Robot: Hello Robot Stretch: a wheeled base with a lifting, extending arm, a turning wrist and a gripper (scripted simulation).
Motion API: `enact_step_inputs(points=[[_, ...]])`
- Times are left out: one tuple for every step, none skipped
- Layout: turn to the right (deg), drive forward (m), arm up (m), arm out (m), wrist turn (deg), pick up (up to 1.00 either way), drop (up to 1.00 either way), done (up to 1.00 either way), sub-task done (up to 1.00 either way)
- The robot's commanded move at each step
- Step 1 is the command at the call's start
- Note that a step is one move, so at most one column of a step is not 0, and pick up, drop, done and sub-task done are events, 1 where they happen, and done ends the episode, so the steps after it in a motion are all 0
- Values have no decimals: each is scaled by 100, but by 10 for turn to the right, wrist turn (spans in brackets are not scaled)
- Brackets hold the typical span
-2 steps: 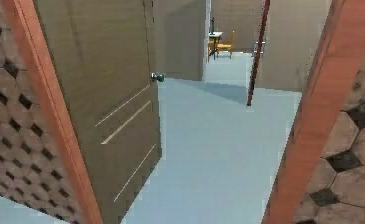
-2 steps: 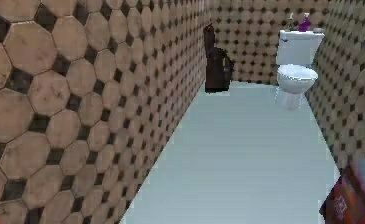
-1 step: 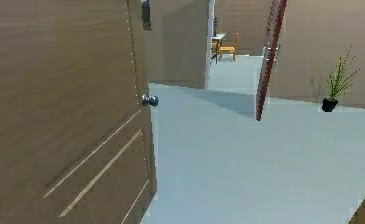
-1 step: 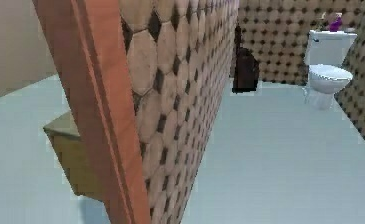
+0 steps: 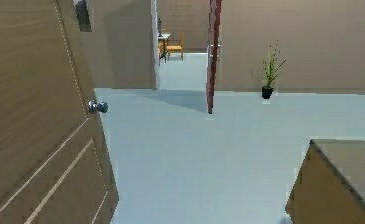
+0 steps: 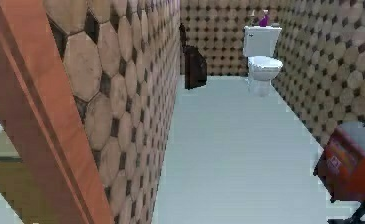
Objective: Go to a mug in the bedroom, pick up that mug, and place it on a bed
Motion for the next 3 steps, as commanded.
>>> enact_step_inputs(points=[[30, 0, 0, 0, 0, 0, 0, 0, 0], [0, 100, 0, 0, 0, 0, 0, 0, 0], [-30, 0, 0, 0, 0, 0, 0, 0, 0]])
